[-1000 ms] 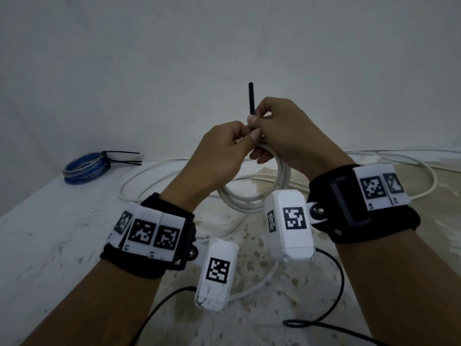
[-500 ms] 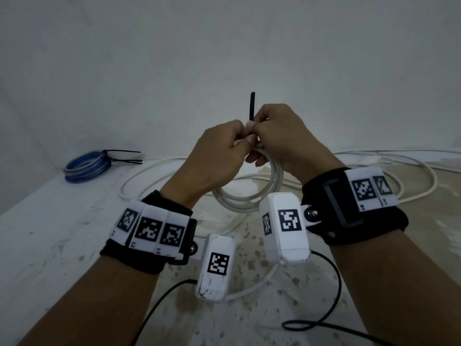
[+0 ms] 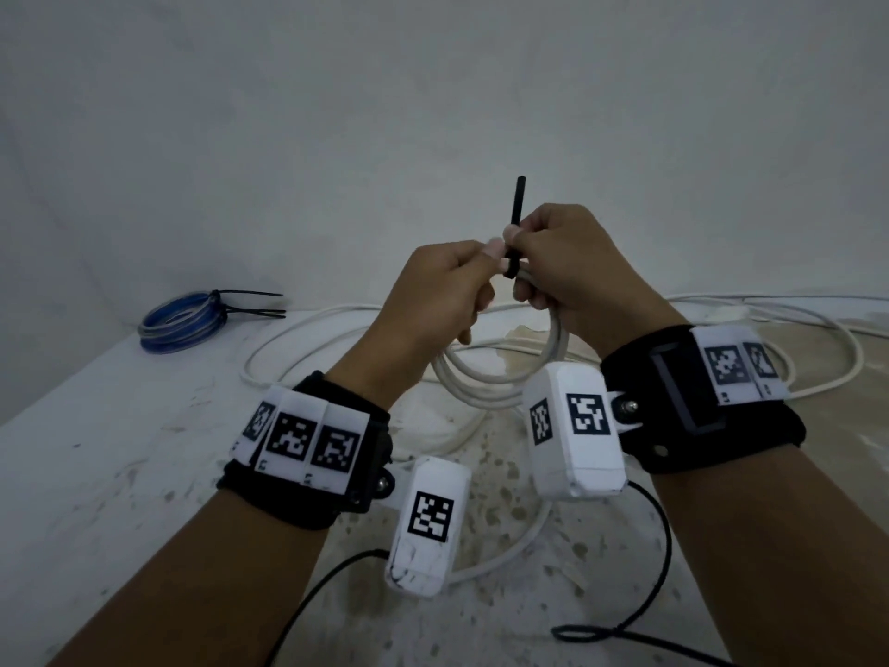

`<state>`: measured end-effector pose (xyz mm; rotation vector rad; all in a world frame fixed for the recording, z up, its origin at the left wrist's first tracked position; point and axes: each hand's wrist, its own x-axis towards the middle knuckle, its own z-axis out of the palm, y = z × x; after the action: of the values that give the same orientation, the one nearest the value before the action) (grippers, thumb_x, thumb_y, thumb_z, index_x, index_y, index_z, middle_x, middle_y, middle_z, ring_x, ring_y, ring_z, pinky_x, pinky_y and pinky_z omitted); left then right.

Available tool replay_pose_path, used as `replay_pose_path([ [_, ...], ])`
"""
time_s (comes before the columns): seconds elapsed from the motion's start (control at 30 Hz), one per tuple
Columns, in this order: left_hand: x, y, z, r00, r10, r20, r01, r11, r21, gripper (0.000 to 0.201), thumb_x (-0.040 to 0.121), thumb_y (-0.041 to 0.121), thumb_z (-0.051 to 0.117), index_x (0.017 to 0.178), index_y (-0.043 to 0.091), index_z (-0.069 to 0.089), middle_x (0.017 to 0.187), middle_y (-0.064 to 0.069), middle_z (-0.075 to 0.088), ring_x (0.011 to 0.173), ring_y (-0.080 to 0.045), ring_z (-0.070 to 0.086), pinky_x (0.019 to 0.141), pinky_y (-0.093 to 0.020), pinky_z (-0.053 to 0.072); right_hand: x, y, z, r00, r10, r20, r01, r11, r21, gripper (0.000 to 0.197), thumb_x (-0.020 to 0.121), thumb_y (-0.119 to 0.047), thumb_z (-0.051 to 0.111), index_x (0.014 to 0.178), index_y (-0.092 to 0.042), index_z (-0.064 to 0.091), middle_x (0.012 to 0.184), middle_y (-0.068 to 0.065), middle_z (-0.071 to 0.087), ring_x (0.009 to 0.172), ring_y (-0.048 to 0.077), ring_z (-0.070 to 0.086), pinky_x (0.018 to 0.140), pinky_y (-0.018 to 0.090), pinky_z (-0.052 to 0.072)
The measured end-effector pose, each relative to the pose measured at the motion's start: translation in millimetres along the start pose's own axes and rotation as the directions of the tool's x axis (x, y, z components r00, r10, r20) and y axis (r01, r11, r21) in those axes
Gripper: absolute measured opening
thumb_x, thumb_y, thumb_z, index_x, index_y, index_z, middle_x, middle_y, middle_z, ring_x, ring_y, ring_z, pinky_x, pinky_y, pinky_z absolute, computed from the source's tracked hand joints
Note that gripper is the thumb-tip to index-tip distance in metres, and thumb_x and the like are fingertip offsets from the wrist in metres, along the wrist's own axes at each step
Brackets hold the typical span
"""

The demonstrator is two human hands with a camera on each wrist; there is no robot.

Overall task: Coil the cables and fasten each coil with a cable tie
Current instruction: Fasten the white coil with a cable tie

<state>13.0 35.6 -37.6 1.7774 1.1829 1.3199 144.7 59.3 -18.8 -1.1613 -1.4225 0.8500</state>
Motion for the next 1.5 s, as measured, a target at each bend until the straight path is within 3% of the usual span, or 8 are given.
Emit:
replay_pose_path([
  [0.2,-0.1,-2.2,-2.6,0.970,-0.236,0.063,0.240,0.874,-0.422,0.035,0.105,0.031,0.039,0.092,0.010,0.064,0.058,-0.001,0.051,0.042,-0.012,0.041,0.044,-0.023,0.038,3.9,-1.1,-3.9,0.997,0.000,-0.076,0.005,0.998,0.062,0.019,0.102,-0.012,0.047,0.083,-0.008,0.047,0.080,0.009,0.073,0.034,0.013,0.052,0.035,0.020,0.033],
  [0.4,1.6,-1.4,1.7,0.965,-0.262,-0.024,0.212,0.826,-0.523,0.026,0.104,0.025,0.045,0.087,0.011,0.058,0.055,0.004,0.039,0.042,-0.006,0.023,0.037,-0.018,0.018,3.8,-4.6,-5.6,0.997,-0.003,-0.080,0.009,0.997,0.072,0.015,0.102,-0.014,0.046,0.090,-0.006,0.049,0.078,0.008,0.072,0.036,0.012,0.055,0.035,0.020,0.035],
  [0.57,0.1,-3.1,1.1,0.957,-0.289,0.026,0.250,0.776,-0.579,0.042,0.104,0.037,0.040,0.089,0.006,0.065,0.059,-0.001,0.052,0.048,-0.012,0.044,0.046,-0.021,0.043,6.9,-7.5,-9.5,0.985,0.016,-0.169,0.006,0.992,0.126,0.016,0.102,-0.012,0.045,0.087,-0.007,0.048,0.081,0.008,0.072,0.035,0.013,0.054,0.036,0.020,0.033],
  [0.67,-0.8,-3.3,4.7,0.952,-0.307,0.011,0.244,0.732,-0.636,0.040,0.105,0.034,0.037,0.090,0.007,0.062,0.054,0.004,0.040,0.043,-0.008,0.034,0.040,-0.019,0.034,7.4,-7.0,-6.8,0.982,0.011,-0.188,0.011,0.993,0.120,0.013,0.102,-0.014,0.045,0.092,-0.007,0.048,0.080,0.006,0.072,0.036,0.014,0.055,0.037,0.020,0.035],
  [0.77,0.6,-2.5,5.1,0.951,-0.297,-0.088,0.185,0.771,-0.609,0.039,0.105,0.032,0.038,0.090,0.007,0.063,0.051,0.006,0.032,0.040,-0.005,0.022,0.038,-0.019,0.016,6.5,-7.3,-4.0,0.987,-0.009,-0.162,0.030,0.992,0.126,0.014,0.103,-0.016,0.045,0.095,-0.005,0.049,0.080,0.007,0.070,0.037,0.014,0.057,0.037,0.019,0.037],
  [1.03,5.8,0.1,-9.3,0.922,-0.305,-0.238,0.166,0.868,-0.469,0.041,0.105,0.033,0.041,0.086,0.007,0.067,0.047,0.008,0.035,0.037,-0.006,0.024,0.035,-0.017,0.021,-0.2,-10.6,-5.9,0.996,0.015,0.090,-0.049,0.916,0.398,0.020,0.097,-0.019,0.061,0.099,0.001,0.057,0.072,0.013,0.071,0.064,0.026,0.072,0.061,0.033,0.059],
  [1.17,5.3,2.9,-25.4,0.914,-0.315,-0.255,0.198,0.896,-0.399,0.042,0.104,0.032,0.042,0.080,0.009,0.068,0.050,0.005,0.036,0.038,-0.008,0.025,0.037,-0.016,0.021,-3.3,-8.3,1.7,0.997,-0.033,0.064,0.009,0.942,0.336,0.016,0.089,-0.004,0.069,0.100,0.004,0.061,0.079,0.020,0.072,0.073,0.032,0.073,0.067,0.037,0.060],
  [1.5,-17.2,-2.9,-77.5,0.867,-0.423,-0.262,0.293,0.859,-0.419,0.041,0.103,0.032,0.044,0.079,0.007,0.066,0.053,0.003,0.038,0.035,-0.007,0.027,0.034,-0.015,0.020,-12.1,-17.7,48.7,0.983,-0.148,0.107,0.130,0.980,0.153,0.031,0.082,-0.005,0.076,0.101,0.006,0.054,0.076,0.018,0.074,0.071,0.031,0.074,0.072,0.047,0.061],
])
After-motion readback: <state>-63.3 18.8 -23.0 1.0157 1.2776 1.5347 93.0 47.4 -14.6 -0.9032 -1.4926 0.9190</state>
